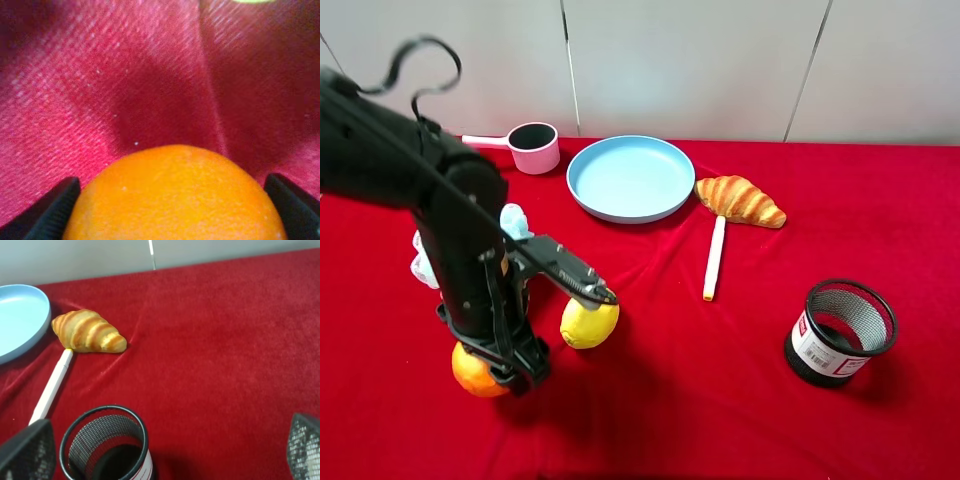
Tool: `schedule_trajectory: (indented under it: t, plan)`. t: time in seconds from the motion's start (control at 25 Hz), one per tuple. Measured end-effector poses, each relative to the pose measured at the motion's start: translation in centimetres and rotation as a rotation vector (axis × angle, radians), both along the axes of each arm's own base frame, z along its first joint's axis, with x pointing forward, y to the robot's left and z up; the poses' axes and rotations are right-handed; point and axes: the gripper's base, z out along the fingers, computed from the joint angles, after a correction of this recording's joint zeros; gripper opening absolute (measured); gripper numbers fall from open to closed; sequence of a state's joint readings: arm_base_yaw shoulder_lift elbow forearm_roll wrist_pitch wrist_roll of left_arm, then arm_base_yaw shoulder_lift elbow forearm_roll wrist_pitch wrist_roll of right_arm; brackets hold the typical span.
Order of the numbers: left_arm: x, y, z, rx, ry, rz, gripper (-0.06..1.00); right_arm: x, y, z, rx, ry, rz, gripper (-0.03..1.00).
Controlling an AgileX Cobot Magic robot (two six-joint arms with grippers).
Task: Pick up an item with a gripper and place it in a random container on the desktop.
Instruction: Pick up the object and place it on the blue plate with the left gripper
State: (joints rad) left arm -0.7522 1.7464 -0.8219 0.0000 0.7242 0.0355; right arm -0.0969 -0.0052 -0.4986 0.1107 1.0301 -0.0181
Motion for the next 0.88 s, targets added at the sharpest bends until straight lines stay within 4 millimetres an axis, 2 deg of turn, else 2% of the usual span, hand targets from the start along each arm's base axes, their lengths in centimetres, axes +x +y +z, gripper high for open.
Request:
schedule_trajectory:
  t: [0.4,0.88]
  plan:
    - [1.5,-1.5,5.3,0.009,0.014,0.017,0.71,0.0,0.0,0.0,0.000,0.000,0.000,0.69]
    - [4.1,-3.7,11.8,-0.049,-0.062,0.026,0.71,0.0,0.0,0.0,0.000,0.000,0.000,0.69]
